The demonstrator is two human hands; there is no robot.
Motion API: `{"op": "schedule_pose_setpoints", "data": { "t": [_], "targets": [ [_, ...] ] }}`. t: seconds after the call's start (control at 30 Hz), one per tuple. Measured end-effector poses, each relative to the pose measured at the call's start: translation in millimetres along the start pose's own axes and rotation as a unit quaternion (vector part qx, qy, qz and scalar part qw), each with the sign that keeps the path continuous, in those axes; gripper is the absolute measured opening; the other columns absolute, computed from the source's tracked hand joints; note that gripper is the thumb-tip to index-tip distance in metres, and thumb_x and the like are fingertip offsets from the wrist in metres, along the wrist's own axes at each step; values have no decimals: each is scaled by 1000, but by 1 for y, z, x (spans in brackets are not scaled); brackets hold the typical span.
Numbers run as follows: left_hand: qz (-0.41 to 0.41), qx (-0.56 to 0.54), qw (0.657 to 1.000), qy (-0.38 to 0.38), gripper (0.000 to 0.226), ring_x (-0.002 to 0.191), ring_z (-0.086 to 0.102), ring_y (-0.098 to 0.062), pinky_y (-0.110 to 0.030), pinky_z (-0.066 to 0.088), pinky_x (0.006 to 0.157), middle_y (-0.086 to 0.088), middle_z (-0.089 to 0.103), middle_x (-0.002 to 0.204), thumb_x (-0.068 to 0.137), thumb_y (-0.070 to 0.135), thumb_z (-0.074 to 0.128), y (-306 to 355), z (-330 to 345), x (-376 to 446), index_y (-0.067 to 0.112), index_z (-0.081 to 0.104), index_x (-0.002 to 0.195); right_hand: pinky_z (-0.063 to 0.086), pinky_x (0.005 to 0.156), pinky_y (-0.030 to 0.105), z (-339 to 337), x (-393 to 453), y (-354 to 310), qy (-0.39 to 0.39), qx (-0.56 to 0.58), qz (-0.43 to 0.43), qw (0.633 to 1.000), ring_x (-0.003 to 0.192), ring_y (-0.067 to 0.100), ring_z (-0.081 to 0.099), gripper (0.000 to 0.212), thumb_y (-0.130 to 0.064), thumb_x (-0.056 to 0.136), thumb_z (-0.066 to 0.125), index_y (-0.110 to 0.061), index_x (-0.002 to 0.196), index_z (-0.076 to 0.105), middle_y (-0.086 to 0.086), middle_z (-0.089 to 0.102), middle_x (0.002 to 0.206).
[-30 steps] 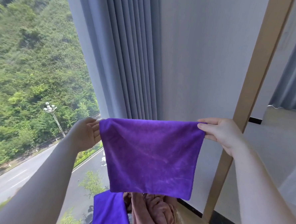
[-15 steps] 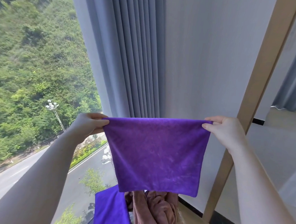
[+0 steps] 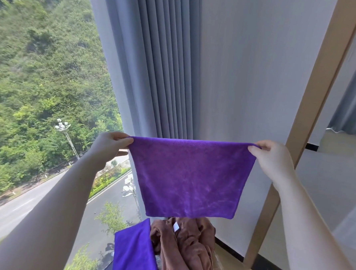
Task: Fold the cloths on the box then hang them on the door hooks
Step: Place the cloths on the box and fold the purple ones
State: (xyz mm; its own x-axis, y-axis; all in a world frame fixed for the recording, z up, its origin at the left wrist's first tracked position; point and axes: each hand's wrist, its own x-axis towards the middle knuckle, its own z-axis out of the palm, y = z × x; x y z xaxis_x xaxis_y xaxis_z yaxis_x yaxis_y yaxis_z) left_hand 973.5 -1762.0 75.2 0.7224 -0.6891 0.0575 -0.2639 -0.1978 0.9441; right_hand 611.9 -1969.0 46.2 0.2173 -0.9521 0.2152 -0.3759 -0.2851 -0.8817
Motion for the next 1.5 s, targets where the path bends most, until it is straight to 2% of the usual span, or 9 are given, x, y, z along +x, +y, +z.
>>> {"op": "schedule_pose_setpoints", "data": {
  "t": [0.13, 0.23, 0.4, 0.63, 0.8, 1.13, 1.23, 1.4, 1.5],
  "targets": [
    [-14, -57, 998, -25, 13, 99, 70, -25, -38, 57, 92, -15, 71, 106, 101, 13, 61, -1, 8, 0, 4, 69, 103, 41, 67, 32, 6, 3, -3, 20, 56, 15, 998, 86, 24, 60, 12, -23, 99, 63, -12, 98, 65, 5, 67, 91],
    [-19, -108, 994, -24, 13, 86, 69, -21, -34, 57, 84, -9, 70, 94, 104, 12, 56, 4, 16, -5, 5, 66, 101, 43, 69, 31, 7, 3, -2, 45, 89, 8, 995, 85, 23, 61, 14, -24, 100, 62, -11, 103, 66, 6, 68, 91],
    [-31, -169, 985, -13, 11, 80, 66, -20, -33, 60, 78, -8, 68, 91, 103, 11, 58, 4, 19, -3, 5, 67, 105, 55, 79, 43, 7, 4, 1, 59, 117, 5, 991, 79, 22, 63, 13, -28, 99, 62, -24, 87, 65, -1, 70, 82],
    [-108, -187, 975, -47, 13, 67, 51, -14, -25, 48, 58, -7, 62, 84, 97, 7, 65, -3, 26, 1, 12, 68, 109, 42, 68, 29, 11, 5, 0, 53, 102, 8, 993, 83, 22, 58, 14, -23, 102, 59, -10, 101, 65, 7, 65, 91],
    [-145, -240, 959, -47, 18, 68, 60, -16, -21, 54, 52, -9, 69, 84, 98, -3, 54, -9, 35, -2, 6, 69, 101, 42, 73, 32, 11, 6, 2, 26, 114, 38, 992, 88, 24, 59, 21, -26, 103, 58, -7, 108, 67, 9, 66, 99],
    [-99, -269, 957, -48, 25, 88, 66, -25, -29, 60, 76, -22, 71, 105, 93, -15, 54, -13, 42, -6, -5, 69, 110, 41, 67, 30, 7, 5, 11, 69, 124, 41, 989, 87, 22, 53, 14, -23, 104, 54, -10, 105, 60, 6, 58, 95],
    [-106, -272, 956, -34, 24, 91, 68, -26, -31, 60, 78, -19, 72, 102, 92, -16, 56, -15, 42, -8, 0, 71, 104, 40, 77, 33, 4, 4, 14, 80, 121, 39, 989, 88, 24, 56, 13, -23, 104, 53, -12, 106, 60, 4, 61, 92],
    [-133, -261, 955, -41, 24, 89, 68, -22, -36, 57, 80, -9, 74, 100, 93, -7, 62, -17, 45, -8, 6, 73, 110, 39, 66, 33, 9, -1, 18, 69, 88, 45, 993, 78, 20, 54, 15, -24, 105, 51, -12, 109, 59, -4, 59, 83],
    [-139, -246, 958, -56, 24, 88, 72, -22, -39, 60, 75, -9, 76, 99, 90, -4, 68, -20, 48, -11, 6, 74, 111, 37, 74, 33, 11, -7, 17, 61, 76, 48, 994, 86, 24, 55, 15, -24, 105, 51, -12, 108, 58, -2, 59, 87]
  ]
}}
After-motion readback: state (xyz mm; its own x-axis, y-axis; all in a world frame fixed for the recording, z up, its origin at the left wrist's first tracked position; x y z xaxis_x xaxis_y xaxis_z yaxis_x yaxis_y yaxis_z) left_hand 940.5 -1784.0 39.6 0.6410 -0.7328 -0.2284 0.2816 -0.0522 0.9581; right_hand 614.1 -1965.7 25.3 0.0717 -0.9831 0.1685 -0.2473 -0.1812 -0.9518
